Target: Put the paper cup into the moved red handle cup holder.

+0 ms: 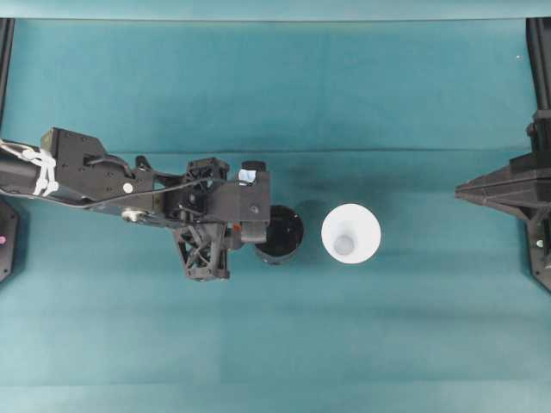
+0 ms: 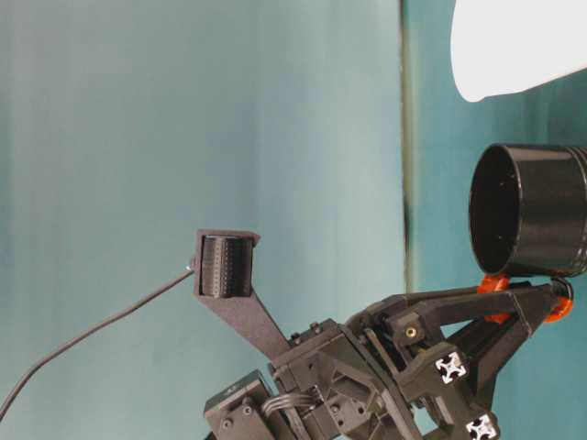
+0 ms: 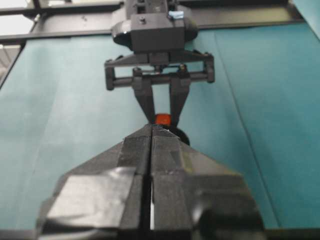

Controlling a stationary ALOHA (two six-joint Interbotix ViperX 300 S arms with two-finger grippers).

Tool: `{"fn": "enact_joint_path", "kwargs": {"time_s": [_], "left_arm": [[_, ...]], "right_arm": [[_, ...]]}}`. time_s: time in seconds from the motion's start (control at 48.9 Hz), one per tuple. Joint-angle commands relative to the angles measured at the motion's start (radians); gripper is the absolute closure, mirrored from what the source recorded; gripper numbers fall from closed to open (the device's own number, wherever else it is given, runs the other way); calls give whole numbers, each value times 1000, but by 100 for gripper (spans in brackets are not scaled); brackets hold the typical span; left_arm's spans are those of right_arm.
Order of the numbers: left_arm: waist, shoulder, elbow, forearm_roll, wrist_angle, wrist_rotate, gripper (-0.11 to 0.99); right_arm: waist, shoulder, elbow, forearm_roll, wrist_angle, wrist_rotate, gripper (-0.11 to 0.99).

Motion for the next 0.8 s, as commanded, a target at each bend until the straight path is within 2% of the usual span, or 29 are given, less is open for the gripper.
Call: {"fn": "enact_joint_path", "kwargs": {"time_s": [0.0, 0.47, 0.511, 0.634, 0.695, 0.736, 0.777], "left_arm": [[-2, -8, -5, 2, -2, -3, 59], [-3, -9, -2, 2, -2, -3, 58], [-3, -9, -2, 2, -2, -3, 52], [-5, -9, -2, 3, 3, 5, 14], [-5, -9, 0, 2, 3, 6, -1], [-5, -11, 2, 2, 3, 8, -6], [-5, -11, 3, 2, 5, 9, -3]], "right_arm": [[-2, 8, -8, 2, -5, 5, 98], [-2, 6, -8, 2, -5, 5, 98], [-2, 8, -8, 2, -5, 5, 98], [-2, 8, -8, 2, -5, 5, 98], [-2, 8, -8, 2, -5, 5, 98], [-2, 8, -8, 2, -5, 5, 98], [-2, 8, -8, 2, -5, 5, 98]]}}
